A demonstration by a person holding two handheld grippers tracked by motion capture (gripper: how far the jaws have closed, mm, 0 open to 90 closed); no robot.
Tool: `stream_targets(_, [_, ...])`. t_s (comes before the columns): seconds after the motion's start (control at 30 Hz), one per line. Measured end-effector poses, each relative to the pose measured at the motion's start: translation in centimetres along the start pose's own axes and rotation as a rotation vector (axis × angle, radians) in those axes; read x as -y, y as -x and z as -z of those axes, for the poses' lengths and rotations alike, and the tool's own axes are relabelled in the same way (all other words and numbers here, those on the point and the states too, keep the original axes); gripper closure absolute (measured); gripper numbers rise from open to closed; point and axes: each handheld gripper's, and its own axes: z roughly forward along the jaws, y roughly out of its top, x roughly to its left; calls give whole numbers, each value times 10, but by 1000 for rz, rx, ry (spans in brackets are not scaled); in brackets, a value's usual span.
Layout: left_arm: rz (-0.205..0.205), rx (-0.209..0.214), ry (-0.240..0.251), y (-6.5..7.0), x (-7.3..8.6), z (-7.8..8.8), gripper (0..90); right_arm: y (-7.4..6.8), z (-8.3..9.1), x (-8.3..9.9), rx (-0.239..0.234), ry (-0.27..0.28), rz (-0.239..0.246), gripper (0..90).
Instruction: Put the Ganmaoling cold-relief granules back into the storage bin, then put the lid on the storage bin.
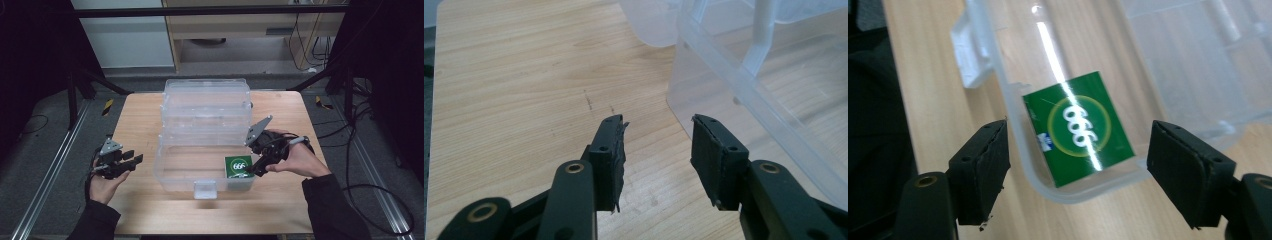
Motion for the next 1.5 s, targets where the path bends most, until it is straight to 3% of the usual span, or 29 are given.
stream_targets(0.2, [4, -4, -1, -1, 1, -1, 555, -10, -7, -6, -22, -16, 45, 296])
stream_targets(0.5, [7, -12, 2, -4, 1, 1, 529, -20, -25, -19, -33, -47, 69, 308])
stream_targets(0.8, [-7, -11, 9, -1, 0, 0, 505, -28, -42, -33, -44, -44, 108, 333])
stream_targets(1.03, [-3, -20, 17, -3, -1, 2, 505, -35, -57, -45, -93, -54, 147, 385])
stream_targets(1.27, [-6, -22, 13, -2, -1, 2, 508, -41, -74, -48, -120, -103, 196, 447])
stream_targets(1.5, [-6, -23, 11, -3, -1, 1, 511, -43, -88, -50, -161, -125, 199, 529])
